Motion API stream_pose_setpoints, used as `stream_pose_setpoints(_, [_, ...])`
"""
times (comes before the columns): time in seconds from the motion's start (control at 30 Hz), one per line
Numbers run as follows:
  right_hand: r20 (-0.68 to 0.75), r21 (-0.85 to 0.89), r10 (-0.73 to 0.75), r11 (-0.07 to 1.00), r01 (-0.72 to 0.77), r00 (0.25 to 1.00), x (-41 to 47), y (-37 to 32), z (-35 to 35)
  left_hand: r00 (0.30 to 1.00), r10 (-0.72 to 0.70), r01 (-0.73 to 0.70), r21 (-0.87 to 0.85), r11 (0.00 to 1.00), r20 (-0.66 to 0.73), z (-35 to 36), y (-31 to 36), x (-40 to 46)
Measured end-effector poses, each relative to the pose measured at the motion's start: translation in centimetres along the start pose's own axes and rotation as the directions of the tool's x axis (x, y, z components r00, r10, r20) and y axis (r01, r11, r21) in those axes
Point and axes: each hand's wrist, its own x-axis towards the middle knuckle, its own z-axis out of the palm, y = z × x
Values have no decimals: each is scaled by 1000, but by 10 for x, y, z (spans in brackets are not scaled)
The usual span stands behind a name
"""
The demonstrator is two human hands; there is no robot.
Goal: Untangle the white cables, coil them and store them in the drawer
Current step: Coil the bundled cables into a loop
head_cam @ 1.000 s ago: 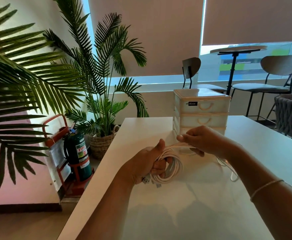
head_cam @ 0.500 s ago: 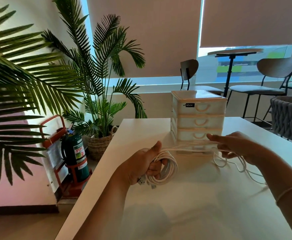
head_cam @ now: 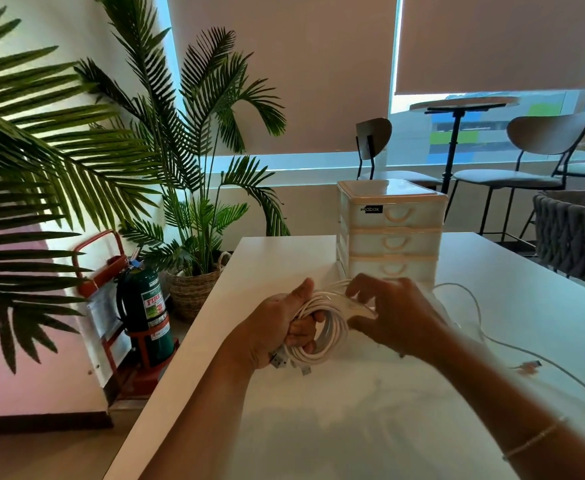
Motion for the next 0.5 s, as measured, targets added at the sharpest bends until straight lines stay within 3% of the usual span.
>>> stream_pose_setpoints(0.13, [-124,21,0,1000,2,992,8,12,5,1000,-10,10,22,1000,-10,-1,-1,0])
stream_pose_setpoints(0.33, [-118,44,-180,982,186,977,9,10,-4,998,-41,48,183,982,-41,1,0,1])
stream_pose_setpoints(0.5, [94,-209,137,971,-115,986,16,16,-21,996,-74,82,237,968,-43,2,1,1])
